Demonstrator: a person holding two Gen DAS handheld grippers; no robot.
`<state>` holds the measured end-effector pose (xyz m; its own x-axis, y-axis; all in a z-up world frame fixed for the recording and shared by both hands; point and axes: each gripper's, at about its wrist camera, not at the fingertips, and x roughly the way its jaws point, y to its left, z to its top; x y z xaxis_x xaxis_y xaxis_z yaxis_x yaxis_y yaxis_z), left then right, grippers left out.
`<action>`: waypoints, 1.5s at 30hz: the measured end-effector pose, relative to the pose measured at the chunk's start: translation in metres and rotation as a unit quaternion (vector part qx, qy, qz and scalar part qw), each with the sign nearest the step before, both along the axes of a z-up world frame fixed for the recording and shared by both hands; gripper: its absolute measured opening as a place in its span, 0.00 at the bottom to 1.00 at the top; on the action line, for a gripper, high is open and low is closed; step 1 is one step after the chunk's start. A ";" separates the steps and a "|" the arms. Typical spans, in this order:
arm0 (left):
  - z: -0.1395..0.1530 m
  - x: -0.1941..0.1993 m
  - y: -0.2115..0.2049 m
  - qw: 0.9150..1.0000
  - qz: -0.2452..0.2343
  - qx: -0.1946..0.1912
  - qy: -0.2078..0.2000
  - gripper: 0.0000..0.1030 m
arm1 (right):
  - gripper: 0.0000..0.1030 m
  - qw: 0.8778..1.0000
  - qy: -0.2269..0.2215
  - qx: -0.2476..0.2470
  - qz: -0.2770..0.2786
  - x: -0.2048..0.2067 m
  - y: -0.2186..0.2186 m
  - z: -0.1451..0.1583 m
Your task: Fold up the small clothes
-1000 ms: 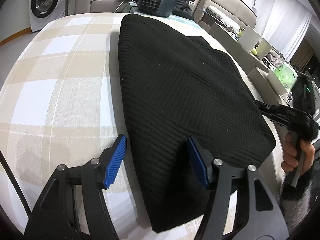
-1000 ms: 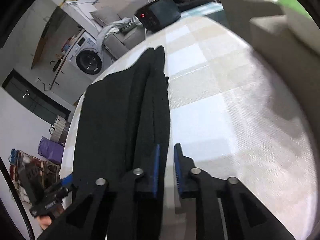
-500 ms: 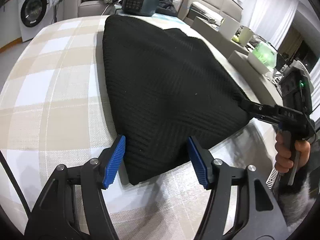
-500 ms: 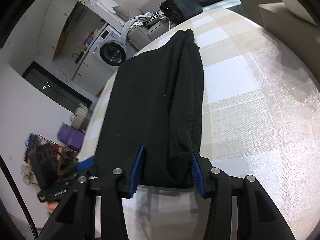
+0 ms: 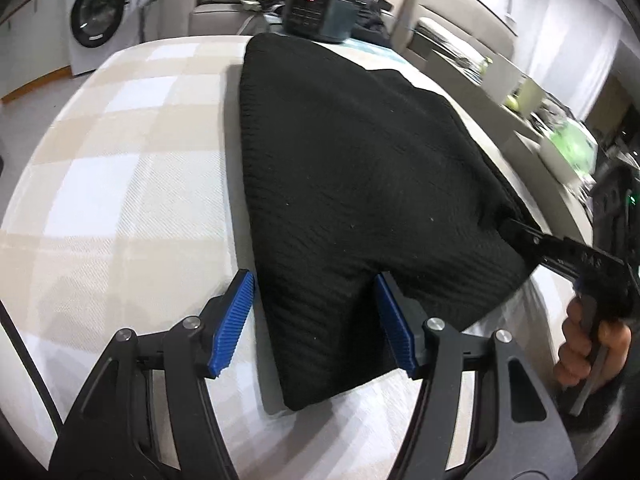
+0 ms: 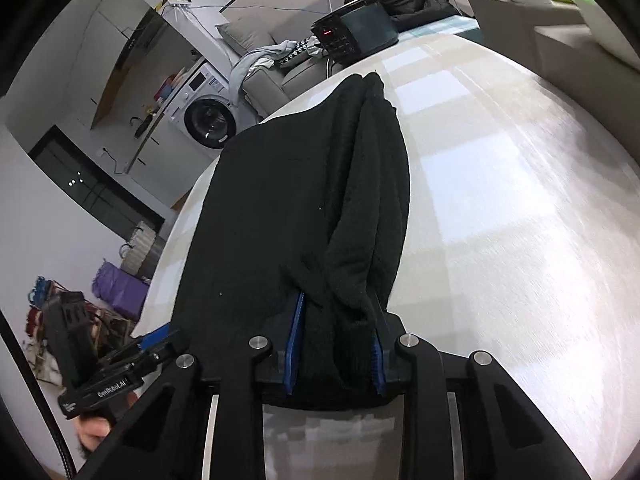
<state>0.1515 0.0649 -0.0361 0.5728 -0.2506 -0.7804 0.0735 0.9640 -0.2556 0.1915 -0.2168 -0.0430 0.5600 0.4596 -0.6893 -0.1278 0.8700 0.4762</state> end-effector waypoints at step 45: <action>0.051 -0.167 -0.018 0.960 0.055 0.042 -0.273 0.99 | 1.00 0.951 -0.289 -0.100 0.043 -0.139 0.029 0.042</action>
